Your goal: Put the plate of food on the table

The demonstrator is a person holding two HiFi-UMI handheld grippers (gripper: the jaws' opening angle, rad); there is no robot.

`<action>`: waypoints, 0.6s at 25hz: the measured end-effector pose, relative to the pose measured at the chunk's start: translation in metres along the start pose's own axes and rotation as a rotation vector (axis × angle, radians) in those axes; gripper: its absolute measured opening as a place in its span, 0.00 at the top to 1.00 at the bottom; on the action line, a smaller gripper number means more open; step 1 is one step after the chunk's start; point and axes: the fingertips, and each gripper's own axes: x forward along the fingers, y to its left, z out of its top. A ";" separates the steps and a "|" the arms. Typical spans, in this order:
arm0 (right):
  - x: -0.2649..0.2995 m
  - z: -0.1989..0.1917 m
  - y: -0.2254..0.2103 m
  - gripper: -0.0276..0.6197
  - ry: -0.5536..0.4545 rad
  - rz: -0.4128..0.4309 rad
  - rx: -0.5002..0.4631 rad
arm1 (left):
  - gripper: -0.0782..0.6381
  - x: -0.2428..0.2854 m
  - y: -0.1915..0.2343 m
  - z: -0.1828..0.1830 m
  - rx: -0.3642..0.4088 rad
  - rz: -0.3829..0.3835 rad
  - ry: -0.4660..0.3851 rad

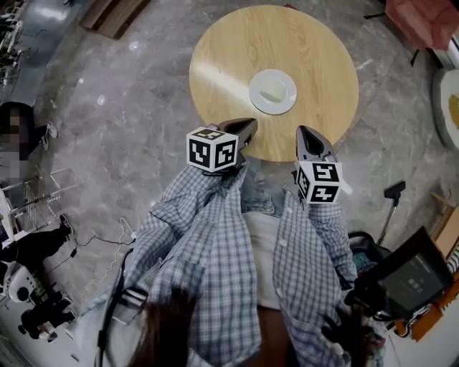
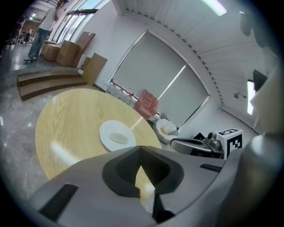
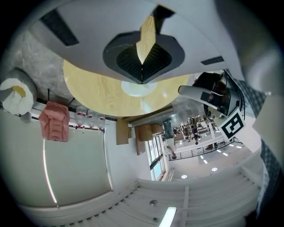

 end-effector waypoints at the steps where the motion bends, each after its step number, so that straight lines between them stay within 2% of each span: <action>1: -0.003 0.006 -0.001 0.94 -0.017 0.000 0.018 | 0.88 -0.003 -0.004 0.006 0.011 -0.005 -0.015; 5: -0.014 0.027 0.000 0.95 -0.072 0.012 0.066 | 0.88 -0.013 -0.022 0.027 0.070 -0.020 -0.065; 9: -0.020 0.043 0.004 0.95 -0.116 0.023 0.071 | 0.88 -0.020 -0.035 0.038 0.149 -0.029 -0.085; 15: -0.034 0.051 0.007 0.95 -0.161 0.029 0.098 | 0.88 -0.030 -0.044 0.039 0.174 -0.036 -0.102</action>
